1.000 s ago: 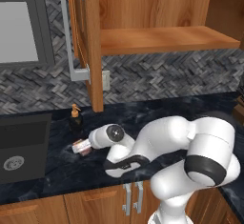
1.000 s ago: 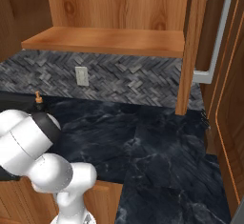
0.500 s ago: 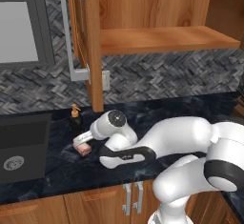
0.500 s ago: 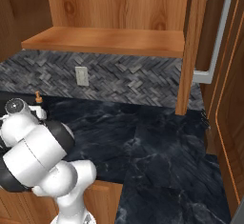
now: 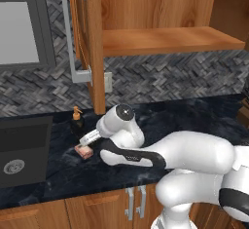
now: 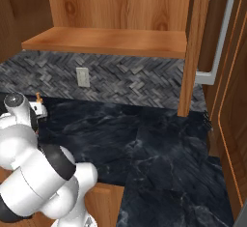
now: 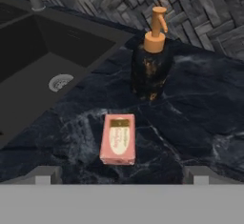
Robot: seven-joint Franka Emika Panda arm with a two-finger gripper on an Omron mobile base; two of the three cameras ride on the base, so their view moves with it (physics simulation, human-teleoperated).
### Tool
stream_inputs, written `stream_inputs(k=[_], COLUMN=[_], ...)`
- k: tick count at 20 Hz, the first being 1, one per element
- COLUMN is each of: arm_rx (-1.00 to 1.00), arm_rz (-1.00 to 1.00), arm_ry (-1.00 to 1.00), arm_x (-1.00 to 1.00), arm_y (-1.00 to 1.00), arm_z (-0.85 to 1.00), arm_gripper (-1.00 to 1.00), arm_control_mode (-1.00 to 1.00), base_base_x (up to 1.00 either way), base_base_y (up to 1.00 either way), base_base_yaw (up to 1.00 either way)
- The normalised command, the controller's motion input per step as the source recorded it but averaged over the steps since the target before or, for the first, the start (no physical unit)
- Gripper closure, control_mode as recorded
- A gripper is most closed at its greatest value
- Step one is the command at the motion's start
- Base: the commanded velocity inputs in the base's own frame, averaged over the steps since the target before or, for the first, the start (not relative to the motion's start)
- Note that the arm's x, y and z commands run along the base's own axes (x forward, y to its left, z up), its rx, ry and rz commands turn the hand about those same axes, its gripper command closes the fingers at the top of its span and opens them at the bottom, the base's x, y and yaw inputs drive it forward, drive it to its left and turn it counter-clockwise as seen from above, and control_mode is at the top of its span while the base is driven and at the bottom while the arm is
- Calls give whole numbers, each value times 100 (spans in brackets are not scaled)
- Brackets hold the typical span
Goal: Locate and retrieve the bar soap and soap dispenser from the cabinet. Place them next to the sink.
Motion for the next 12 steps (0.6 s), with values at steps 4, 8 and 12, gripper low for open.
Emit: stream_inputs(k=[4,8,12], arm_rx=[-6,-5,-3], arm_rz=[3,3,4], arm_ry=[5,4,2], arm_x=[-29,-31,-32], arm_y=[-22,-24,-27], arm_z=[33,29,22], arm_gripper=[-100,-100,-100], arm_control_mode=[-100,-100,-100], base_base_x=[0,0,0], base_base_y=[0,0,0], base_base_yaw=[0,0,0])
